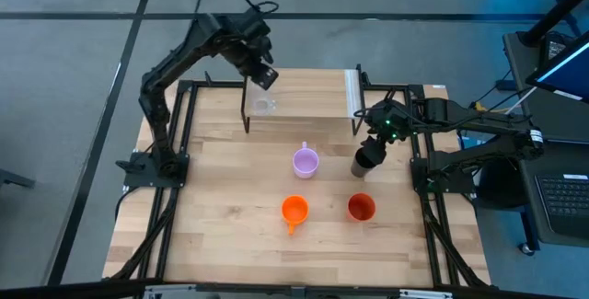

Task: Stack small to large cups/mugs on shelf
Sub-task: Put the transparent mug on the shelf

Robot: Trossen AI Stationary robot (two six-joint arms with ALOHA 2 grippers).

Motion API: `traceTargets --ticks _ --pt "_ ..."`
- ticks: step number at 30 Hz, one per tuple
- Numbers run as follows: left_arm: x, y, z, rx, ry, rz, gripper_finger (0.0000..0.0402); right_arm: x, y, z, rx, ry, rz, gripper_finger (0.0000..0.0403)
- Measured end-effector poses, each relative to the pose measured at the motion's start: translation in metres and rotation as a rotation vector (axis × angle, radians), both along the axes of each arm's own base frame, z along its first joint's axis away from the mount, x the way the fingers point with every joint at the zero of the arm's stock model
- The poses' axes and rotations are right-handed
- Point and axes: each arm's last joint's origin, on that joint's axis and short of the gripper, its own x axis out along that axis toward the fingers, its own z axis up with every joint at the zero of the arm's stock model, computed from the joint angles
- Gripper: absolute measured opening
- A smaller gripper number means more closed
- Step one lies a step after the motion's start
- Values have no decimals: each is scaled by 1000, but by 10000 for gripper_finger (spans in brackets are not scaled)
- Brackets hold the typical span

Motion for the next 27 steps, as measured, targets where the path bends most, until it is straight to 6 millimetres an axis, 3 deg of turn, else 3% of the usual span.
traceTargets --ticks 3,6,10,13,16,20,27 --pt "11 -36 3 13 1 -113 80 -1 0 -1 3 14 -2 232" --pt "28 -76 -8 93 91 -207 80 -1 0 -1 3 17 -3 232" --pt "44 -119 -40 252 277 -319 80 -1 0 -1 4 17 -3 232" --pt "49 -137 -66 360 421 -395 80 -1 0 -1 5 16 -8 232" --pt "49 -144 -89 418 532 -420 80 -1 0 -1 6 16 -8 232" --pt "50 -132 -110 450 600 -392 80 -1 0 -1 16 12 -26 232" --pt "51 -109 -121 435 598 -320 80 -1 0 -1 17 12 -29 232"
